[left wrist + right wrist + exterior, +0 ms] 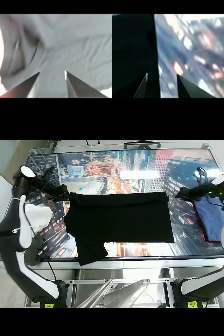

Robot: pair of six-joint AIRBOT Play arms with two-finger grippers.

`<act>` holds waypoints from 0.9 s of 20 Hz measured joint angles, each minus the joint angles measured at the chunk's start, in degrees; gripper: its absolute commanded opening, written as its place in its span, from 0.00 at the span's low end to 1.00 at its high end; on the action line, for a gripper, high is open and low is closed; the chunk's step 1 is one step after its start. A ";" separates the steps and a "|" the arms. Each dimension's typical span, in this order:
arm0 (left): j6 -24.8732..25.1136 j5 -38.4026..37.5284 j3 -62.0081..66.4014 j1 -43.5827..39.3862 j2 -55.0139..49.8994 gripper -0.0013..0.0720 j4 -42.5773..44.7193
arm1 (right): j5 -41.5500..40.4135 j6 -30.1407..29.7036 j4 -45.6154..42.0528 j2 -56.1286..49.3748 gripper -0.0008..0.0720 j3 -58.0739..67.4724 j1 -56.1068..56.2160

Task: Fold the shirts.

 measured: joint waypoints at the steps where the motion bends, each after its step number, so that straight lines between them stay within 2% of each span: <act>1: -0.02 -0.68 -3.76 0.13 3.08 0.48 1.22 | 2.08 1.25 -2.05 1.22 0.61 -1.27 -0.28; 6: -0.39 3.50 -31.52 0.39 21.68 0.48 4.20 | 8.90 1.66 -4.66 6.05 0.61 -11.67 -2.86; 10: -0.42 8.70 -52.02 0.39 34.49 0.48 2.91 | 8.92 -3.89 2.40 7.65 0.61 -21.88 -5.68; 18: -0.63 16.61 -74.10 0.39 50.90 0.48 -1.70 | 8.87 -10.05 9.16 8.28 0.61 -34.45 -7.19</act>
